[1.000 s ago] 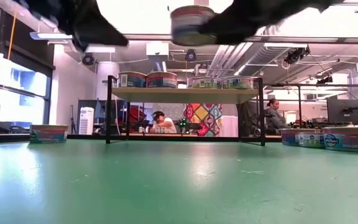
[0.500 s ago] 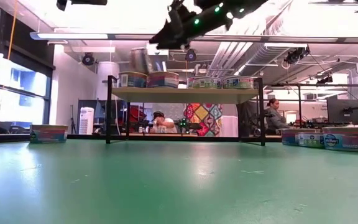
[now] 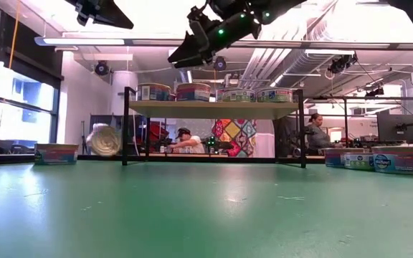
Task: Stack canned seafood by type on shelf
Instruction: Stack the blue tuna can on top of the other blue tuna can on the shelf
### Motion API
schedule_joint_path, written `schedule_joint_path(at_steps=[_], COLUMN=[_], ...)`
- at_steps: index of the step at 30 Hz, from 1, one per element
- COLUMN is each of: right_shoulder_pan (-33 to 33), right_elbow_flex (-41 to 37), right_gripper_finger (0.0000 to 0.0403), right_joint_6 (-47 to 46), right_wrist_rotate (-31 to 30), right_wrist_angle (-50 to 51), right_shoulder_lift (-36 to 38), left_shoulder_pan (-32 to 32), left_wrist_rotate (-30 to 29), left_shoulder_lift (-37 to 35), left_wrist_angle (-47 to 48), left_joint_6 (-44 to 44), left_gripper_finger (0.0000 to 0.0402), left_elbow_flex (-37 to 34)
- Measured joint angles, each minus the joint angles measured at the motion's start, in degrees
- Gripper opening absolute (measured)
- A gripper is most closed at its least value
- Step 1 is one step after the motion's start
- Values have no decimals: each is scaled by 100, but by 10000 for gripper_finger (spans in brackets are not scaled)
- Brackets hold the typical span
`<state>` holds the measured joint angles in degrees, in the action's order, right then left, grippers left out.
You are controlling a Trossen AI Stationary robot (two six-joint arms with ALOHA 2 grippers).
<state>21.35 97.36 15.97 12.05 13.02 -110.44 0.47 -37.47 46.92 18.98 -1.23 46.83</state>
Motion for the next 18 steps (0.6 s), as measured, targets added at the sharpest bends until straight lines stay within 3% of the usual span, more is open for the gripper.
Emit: schedule_joint_path(at_steps=[10,18], right_shoulder_pan=[-160,-1116], right_elbow_flex=[0,0], right_gripper_finger=[298,298], right_joint_6=[105,735], right_wrist_rotate=[-37,-1303], right_wrist_angle=[137,990], right_shoulder_lift=[130,555], left_shoulder_pan=[0,192], left_wrist_rotate=[0,-508], left_shoulder_lift=[11,11], left_wrist_angle=[6,690], left_joint_6=[-71,-748], left_gripper_finger=[0,0], left_elbow_flex=[0,2])
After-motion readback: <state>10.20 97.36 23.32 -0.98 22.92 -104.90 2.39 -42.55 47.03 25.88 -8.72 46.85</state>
